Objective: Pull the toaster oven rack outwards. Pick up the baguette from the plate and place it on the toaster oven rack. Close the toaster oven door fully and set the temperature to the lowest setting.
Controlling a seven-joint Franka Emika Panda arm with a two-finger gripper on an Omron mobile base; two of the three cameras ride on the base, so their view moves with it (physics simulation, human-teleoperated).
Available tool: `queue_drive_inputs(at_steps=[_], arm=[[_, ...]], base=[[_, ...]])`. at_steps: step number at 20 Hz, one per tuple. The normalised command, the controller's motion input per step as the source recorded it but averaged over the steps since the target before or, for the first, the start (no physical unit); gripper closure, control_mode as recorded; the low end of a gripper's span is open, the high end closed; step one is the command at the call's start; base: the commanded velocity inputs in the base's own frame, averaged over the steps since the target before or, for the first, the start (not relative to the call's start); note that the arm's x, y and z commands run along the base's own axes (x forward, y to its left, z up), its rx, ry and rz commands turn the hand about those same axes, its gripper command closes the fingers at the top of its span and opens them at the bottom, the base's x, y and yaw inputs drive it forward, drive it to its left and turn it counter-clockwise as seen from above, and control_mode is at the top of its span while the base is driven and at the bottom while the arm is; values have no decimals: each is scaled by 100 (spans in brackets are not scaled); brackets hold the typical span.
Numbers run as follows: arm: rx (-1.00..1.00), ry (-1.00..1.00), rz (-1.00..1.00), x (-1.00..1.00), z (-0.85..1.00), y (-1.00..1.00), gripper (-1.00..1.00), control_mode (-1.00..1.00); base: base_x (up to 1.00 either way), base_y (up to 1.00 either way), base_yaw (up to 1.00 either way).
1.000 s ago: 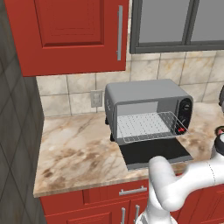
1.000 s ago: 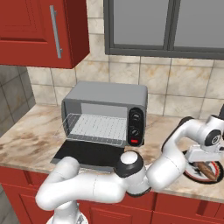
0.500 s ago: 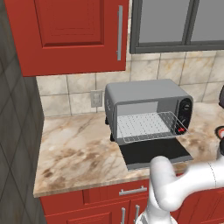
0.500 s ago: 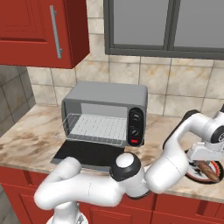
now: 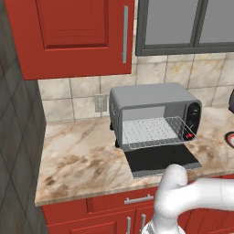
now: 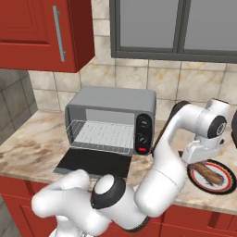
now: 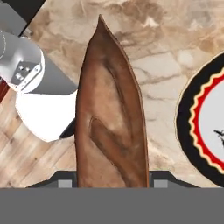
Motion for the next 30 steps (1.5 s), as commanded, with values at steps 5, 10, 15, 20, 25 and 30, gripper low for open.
queue_drive_inputs(at_steps=[5,10,15,20,25,30], arm=[[-17,-24,23,-97,99,100,100,-100],[-16,-28,20,-64,61,100,100,-100],[-11,-37,16,-45,37,100,100,-100],[-8,-31,6,-5,71,100,100,-100],[-8,-16,2,0,82,100,100,-100],[-8,2,0,0,30,77,100,-100]], base=[[0,0,0],[0,0,0],[0,0,0],[0,0,0],[0,0,0],[0,0,0]])
